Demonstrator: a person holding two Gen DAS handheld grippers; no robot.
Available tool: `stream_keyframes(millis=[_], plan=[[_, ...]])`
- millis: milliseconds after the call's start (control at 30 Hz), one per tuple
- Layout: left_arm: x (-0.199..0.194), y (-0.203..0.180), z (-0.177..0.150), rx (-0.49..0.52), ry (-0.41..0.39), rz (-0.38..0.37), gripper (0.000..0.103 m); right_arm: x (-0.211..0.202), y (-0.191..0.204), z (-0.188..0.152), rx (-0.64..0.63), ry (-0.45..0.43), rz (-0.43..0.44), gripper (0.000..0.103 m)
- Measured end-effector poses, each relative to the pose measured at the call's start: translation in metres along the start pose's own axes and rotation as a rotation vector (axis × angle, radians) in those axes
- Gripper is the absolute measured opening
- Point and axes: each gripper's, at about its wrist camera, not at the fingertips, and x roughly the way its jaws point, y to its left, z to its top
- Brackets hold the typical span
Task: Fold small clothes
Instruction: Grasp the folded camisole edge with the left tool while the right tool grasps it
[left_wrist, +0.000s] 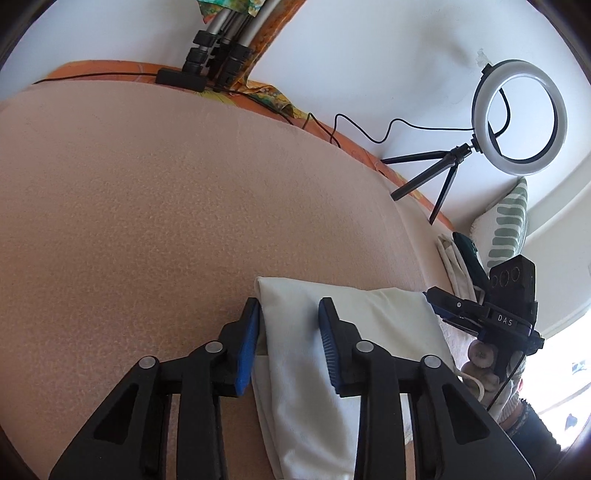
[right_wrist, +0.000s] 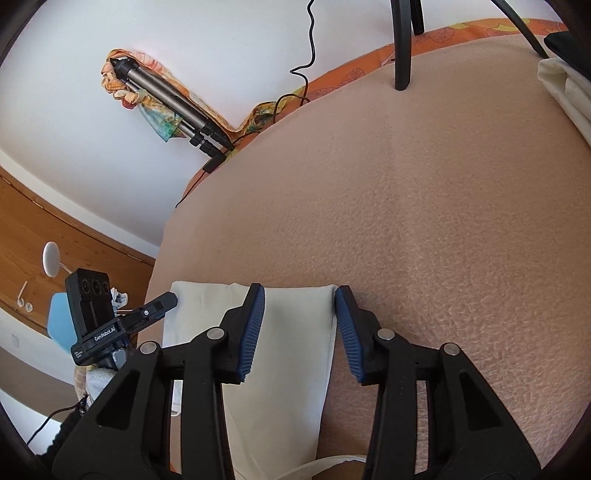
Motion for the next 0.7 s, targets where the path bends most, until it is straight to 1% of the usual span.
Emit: stream_keyframes(millis=[33, 67, 100, 133, 167, 200, 233, 267, 367, 467, 500, 600, 667, 700], plan=[[0.001, -0.001, 0.000, -0.002, -0.006, -0.003, 0.014, 0.001, -0.001, 0.000, 0.007, 0.001, 0.002, 0.033], [0.001, -0.001, 0.000, -0.003, -0.012, -0.012, 0.011, 0.002, -0.003, -0.001, 0.013, 0.000, 0.002, 0.025], [-0.001, -0.002, -0.001, 0.002, -0.023, -0.005, 0.006, 0.002, -0.004, -0.001, 0.020, -0.002, 0.000, 0.020], [-0.002, -0.004, 0.000, 0.012, -0.036, 0.005, 0.004, 0.001, -0.006, -0.001, 0.029, -0.006, 0.002, 0.011], [-0.004, -0.006, 0.000, 0.023, -0.047, 0.008, 0.004, 0.000, -0.007, -0.001, 0.035, -0.011, 0.002, 0.009], [-0.006, -0.009, 0.000, 0.041, -0.056, 0.020, 0.004, -0.002, -0.006, -0.001, 0.034, -0.019, -0.001, 0.008], [-0.007, -0.012, -0.001, 0.065, -0.065, 0.057, 0.004, -0.003, -0.005, -0.001, 0.027, -0.027, -0.008, 0.006], [-0.007, -0.014, -0.001, 0.080, -0.068, 0.072, 0.004, -0.005, -0.001, -0.001, 0.009, -0.039, -0.035, 0.006], [-0.005, -0.014, -0.003, 0.094, -0.066, 0.107, 0.003, -0.008, 0.006, -0.001, -0.031, -0.066, -0.111, 0.004], [-0.004, -0.015, -0.004, 0.116, -0.059, 0.137, 0.003, -0.006, 0.014, -0.002, -0.074, -0.068, -0.176, 0.004], [-0.005, -0.016, -0.003, 0.118, -0.059, 0.135, 0.004, -0.005, 0.018, -0.002, -0.090, -0.064, -0.196, 0.004], [-0.014, -0.021, -0.003, 0.134, -0.067, 0.178, 0.007, -0.012, 0.023, 0.000, -0.108, -0.086, -0.249, 0.004], [-0.022, -0.020, -0.003, 0.125, -0.079, 0.181, 0.009, -0.019, 0.021, 0.003, -0.096, -0.085, -0.240, 0.006], [-0.026, -0.019, -0.004, 0.118, -0.074, 0.179, 0.014, -0.022, 0.019, 0.003, -0.082, -0.081, -0.228, 0.007]])
